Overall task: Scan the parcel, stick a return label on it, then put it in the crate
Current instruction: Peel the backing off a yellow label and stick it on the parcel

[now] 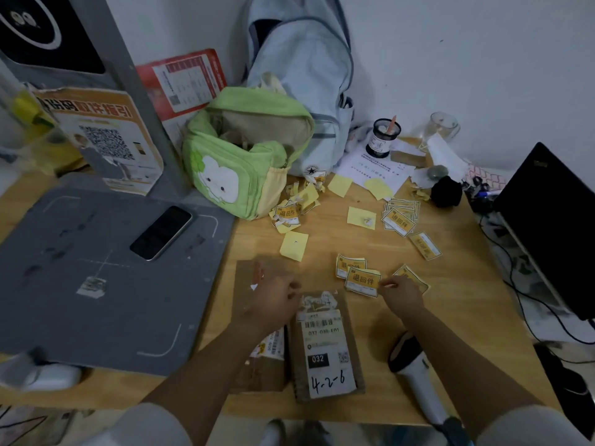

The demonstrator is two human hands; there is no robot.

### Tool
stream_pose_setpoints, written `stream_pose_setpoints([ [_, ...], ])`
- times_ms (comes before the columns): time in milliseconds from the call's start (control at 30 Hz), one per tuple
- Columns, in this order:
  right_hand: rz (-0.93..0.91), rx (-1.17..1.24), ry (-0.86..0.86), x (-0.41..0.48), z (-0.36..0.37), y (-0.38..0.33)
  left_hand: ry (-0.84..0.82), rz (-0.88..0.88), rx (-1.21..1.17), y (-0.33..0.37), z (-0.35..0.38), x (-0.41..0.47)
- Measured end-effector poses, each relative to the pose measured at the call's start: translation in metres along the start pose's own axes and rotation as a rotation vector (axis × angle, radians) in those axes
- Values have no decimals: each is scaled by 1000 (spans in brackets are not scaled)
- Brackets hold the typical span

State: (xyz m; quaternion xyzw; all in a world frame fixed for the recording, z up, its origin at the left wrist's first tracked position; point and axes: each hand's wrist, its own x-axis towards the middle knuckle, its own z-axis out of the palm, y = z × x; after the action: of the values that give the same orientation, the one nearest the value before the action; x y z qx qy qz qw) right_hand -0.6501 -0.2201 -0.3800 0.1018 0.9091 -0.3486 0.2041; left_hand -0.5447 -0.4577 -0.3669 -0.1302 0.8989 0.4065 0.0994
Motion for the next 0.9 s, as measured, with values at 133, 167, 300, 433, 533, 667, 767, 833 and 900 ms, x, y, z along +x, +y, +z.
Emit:
stream_pose_setpoints([
  [133,100,199,-213,13,3,-8,64,-46,-73,7,3,15],
  [167,101,209,-206,17,5,-7,81,-51,-84,8,4,16],
  [300,134,203,-276,32,14,-4,103,-111,-135,7,10,18],
  [433,138,255,-235,36,16,-3,99,-142,-145,-1,5,16],
  [533,181,337,-69,36,10,-4,129,-145,-132,0,-4,16],
  [667,158,393,45,31,-4,-17,157,-130,-137,16,-17,17],
  [767,93,542,-9,14,-22,-46,192,-78,-180,36,-28,20],
  [833,12,623,-41,3,-33,-70,237,-25,-236,54,-38,19],
  [900,-88,662,-47,-13,-46,-97,295,64,-259,72,-50,18],
])
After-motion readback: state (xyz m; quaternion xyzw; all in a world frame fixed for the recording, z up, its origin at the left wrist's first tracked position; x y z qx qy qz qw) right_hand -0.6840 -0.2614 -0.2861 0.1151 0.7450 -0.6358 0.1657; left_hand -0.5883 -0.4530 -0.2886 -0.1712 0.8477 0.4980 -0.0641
